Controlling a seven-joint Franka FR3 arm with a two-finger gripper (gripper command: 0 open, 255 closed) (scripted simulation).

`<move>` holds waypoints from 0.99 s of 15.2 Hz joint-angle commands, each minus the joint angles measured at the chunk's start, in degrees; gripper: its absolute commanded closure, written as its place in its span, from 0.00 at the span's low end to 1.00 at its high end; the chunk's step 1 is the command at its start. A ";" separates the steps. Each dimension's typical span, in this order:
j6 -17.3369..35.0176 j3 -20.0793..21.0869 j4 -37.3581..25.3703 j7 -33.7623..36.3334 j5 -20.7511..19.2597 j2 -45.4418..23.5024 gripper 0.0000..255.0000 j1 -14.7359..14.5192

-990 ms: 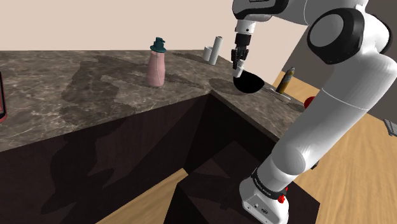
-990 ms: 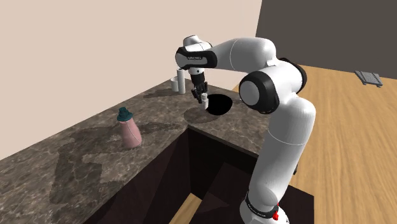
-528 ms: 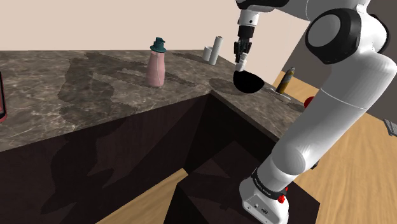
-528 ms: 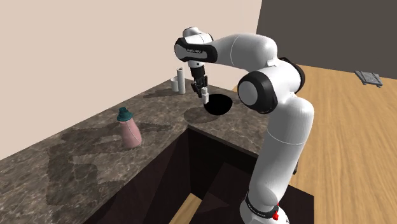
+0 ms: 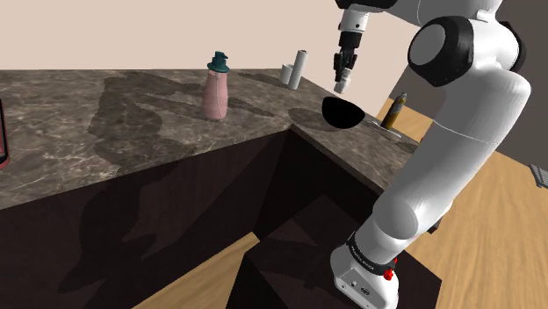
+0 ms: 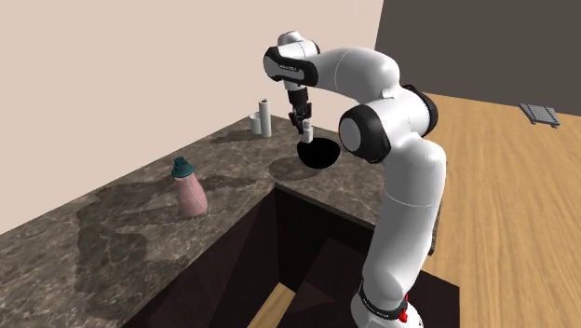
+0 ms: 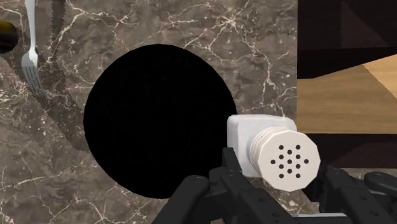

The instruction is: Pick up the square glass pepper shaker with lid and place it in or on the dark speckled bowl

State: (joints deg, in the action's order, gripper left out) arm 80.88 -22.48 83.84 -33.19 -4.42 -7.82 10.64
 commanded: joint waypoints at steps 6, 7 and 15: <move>-3.43 -3.68 -14.13 -10.88 3.11 -10.31 1.00 7.83; -3.96 -3.96 -16.08 -11.99 3.62 -11.71 1.00 8.89; 3.29 -3.71 -6.50 -10.70 2.72 -9.32 1.00 7.69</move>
State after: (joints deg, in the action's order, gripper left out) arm 83.19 -26.24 76.37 -44.07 -1.71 -17.15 18.42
